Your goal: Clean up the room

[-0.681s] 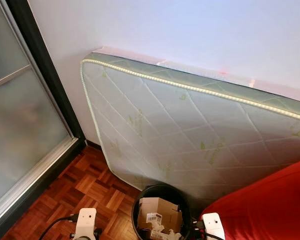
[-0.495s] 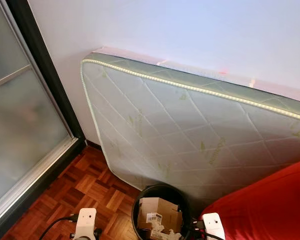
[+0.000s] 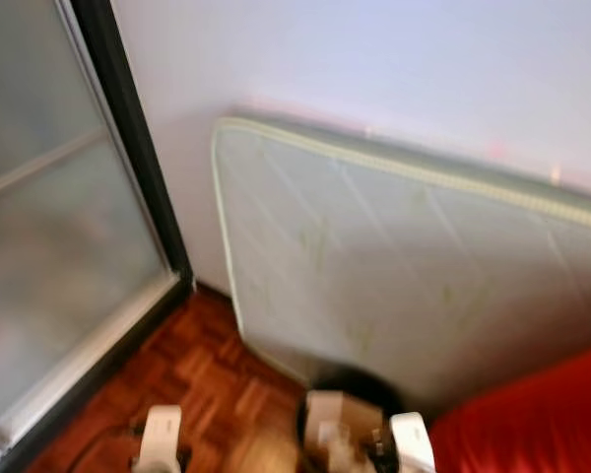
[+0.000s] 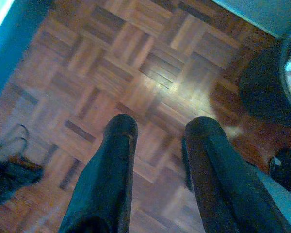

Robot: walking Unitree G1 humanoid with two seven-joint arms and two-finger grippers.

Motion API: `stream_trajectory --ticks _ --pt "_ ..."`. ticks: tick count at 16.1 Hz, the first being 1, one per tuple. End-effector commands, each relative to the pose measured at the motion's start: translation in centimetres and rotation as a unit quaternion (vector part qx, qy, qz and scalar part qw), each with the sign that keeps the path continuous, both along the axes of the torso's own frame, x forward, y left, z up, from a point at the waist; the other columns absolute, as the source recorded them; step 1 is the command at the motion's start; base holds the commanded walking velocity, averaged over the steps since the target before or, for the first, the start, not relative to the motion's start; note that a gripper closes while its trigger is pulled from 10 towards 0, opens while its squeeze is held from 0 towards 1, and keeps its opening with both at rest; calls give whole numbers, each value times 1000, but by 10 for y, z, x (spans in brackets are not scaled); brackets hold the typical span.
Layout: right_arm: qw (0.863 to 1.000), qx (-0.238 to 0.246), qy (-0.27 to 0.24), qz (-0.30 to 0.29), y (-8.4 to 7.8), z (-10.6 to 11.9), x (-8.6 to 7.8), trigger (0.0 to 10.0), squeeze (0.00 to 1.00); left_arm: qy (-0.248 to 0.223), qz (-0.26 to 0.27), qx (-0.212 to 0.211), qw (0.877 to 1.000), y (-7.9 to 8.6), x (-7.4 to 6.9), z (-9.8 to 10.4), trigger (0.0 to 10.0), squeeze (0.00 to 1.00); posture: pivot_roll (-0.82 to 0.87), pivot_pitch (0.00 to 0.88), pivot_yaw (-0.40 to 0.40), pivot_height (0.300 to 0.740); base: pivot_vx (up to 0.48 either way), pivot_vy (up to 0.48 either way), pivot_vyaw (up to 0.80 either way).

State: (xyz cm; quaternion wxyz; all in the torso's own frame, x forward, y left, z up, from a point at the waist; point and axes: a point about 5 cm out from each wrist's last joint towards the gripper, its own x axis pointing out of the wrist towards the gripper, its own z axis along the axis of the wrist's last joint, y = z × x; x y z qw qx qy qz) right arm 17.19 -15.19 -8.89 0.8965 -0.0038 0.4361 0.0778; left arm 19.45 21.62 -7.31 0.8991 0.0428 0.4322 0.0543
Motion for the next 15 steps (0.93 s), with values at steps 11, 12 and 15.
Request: stream_trajectory --ticks 11,12,15 --pt "1000 -11 20 -14 -12 -4 -8 10000 0 8 -16 -4 1000 -8 -3 -3 10000 0 -31 0 -20 740 0 0 -649" --pt "1000 -11 20 -13 -12 -4 -8 10000 0 8 -16 -4 1000 -7 -4 -3 10000 0 -30 0 -20 740 0 0 -788" --pt "1000 -11 21 -13 -11 -4 -8 10000 0 8 -17 -4 1000 -7 -4 -3 10000 0 -30 0 -20 740 0 0 -788"
